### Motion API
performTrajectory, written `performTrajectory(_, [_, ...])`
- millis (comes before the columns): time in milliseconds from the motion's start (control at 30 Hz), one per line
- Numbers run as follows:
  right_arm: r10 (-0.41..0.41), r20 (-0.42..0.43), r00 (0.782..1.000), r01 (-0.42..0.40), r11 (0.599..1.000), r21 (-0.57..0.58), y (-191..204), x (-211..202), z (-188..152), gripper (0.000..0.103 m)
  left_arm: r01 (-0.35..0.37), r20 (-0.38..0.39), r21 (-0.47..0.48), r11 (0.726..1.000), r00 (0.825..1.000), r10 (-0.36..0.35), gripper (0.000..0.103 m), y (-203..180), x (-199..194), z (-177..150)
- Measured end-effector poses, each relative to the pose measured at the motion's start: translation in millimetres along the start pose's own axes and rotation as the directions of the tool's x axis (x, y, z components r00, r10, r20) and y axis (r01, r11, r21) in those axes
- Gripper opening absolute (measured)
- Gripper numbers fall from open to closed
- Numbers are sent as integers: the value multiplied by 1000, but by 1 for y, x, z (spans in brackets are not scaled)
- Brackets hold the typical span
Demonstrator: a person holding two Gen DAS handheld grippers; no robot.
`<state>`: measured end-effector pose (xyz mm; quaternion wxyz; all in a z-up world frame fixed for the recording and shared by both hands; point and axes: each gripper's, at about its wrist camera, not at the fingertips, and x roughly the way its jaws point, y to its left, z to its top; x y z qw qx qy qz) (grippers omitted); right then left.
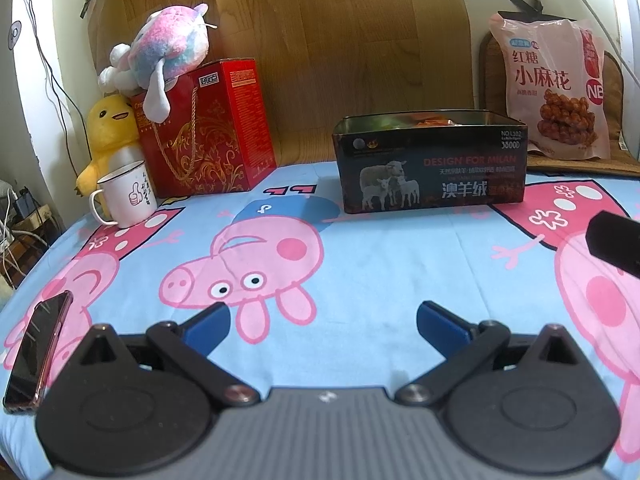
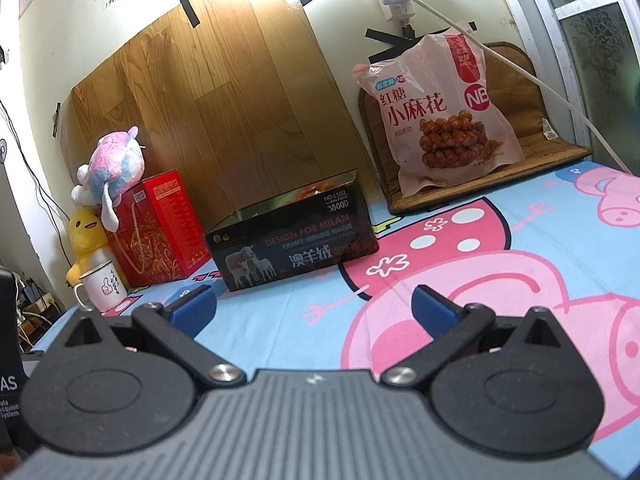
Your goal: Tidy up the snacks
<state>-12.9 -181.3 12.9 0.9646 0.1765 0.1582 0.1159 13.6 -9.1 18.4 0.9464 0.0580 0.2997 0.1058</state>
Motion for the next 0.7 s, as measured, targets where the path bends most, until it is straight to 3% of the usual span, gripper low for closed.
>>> performTrajectory(400, [0, 0, 1000, 0, 1000, -1, 0, 1, -2, 103, 8, 2, 2, 1000, 1000, -8, 103, -1, -1, 0])
performTrajectory(700, [0, 0, 1000, 0, 1000, -2, 1, 1, -2, 103, 55, 18, 10, 998, 998, -55, 103, -2, -5, 0])
